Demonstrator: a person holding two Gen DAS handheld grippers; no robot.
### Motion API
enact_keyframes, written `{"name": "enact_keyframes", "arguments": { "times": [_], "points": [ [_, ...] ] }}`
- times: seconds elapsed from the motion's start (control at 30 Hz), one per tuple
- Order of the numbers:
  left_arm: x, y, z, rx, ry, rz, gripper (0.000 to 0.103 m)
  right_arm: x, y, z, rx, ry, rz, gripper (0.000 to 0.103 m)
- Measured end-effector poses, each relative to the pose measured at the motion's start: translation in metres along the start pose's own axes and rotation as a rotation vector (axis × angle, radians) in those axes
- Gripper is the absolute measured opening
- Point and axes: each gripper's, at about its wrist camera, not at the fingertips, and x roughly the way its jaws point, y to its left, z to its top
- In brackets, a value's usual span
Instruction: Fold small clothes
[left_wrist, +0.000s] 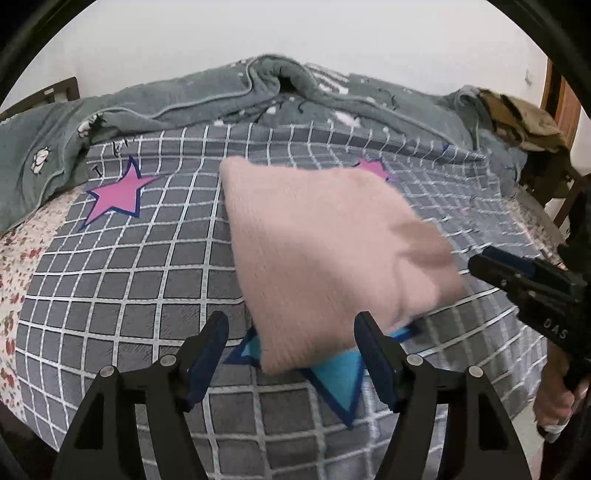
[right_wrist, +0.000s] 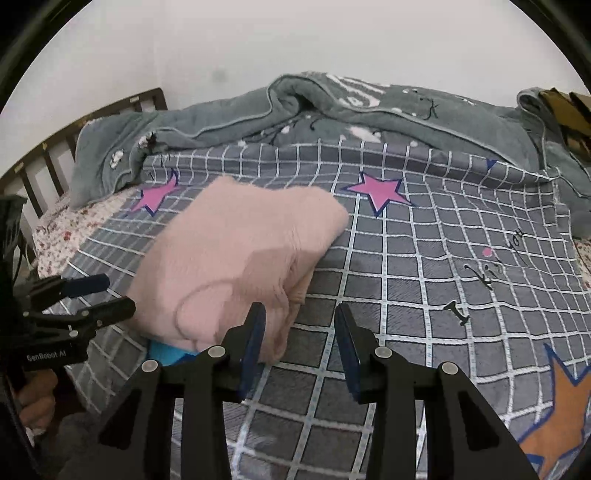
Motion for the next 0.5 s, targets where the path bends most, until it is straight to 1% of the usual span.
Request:
{"name": "enact_keyframes", "arguments": {
  "times": [0.1, 0.13, 0.17, 0.23, 0.33, 0.4, 0.43, 0.47, 0.5],
  "points": [
    [-0.019, -0.007, 0.007, -0.013, -0.02, 0.004, 0.068, -0.018, 0.004, 0.007, 0.003, -0.003, -0.019, 0.04],
    [-0.024, -0.009, 0.011, -0.017, -0.026, 0.013, 0.068, -0.023, 0.004, 0.009, 0.005, 0.001, -0.025, 0.043],
    [-0.031, -0.012, 0.014, -0.025, -0.03, 0.022, 0.068, -0.029, 0.003, 0.012, 0.01, 0.003, -0.035, 0.044],
    [-0.04, -0.015, 0.019, -0.046, -0.039, 0.014, 0.068, -0.041, 0.001, 0.015, 0.027, 0.001, -0.049, 0.044],
    [-0.056, -0.021, 0.022, -0.062, -0.048, 0.003, 0.07, -0.058, 0.0, 0.017, 0.039, -0.006, -0.054, 0.055],
    [-0.066, -0.027, 0.022, -0.058, -0.056, 0.004, 0.07, -0.072, 0.003, 0.016, 0.028, -0.017, -0.082, 0.064],
    [-0.07, -0.03, 0.022, -0.055, -0.063, 0.007, 0.07, -0.076, 0.004, 0.015, 0.026, -0.02, -0.099, 0.074],
    [-0.076, -0.033, 0.022, -0.05, -0.072, 0.017, 0.07, -0.082, 0.005, 0.013, 0.025, -0.029, -0.112, 0.082],
    [-0.08, -0.035, 0.021, -0.046, -0.078, 0.028, 0.07, -0.088, 0.006, 0.012, 0.027, -0.04, -0.119, 0.084]
  ]
}}
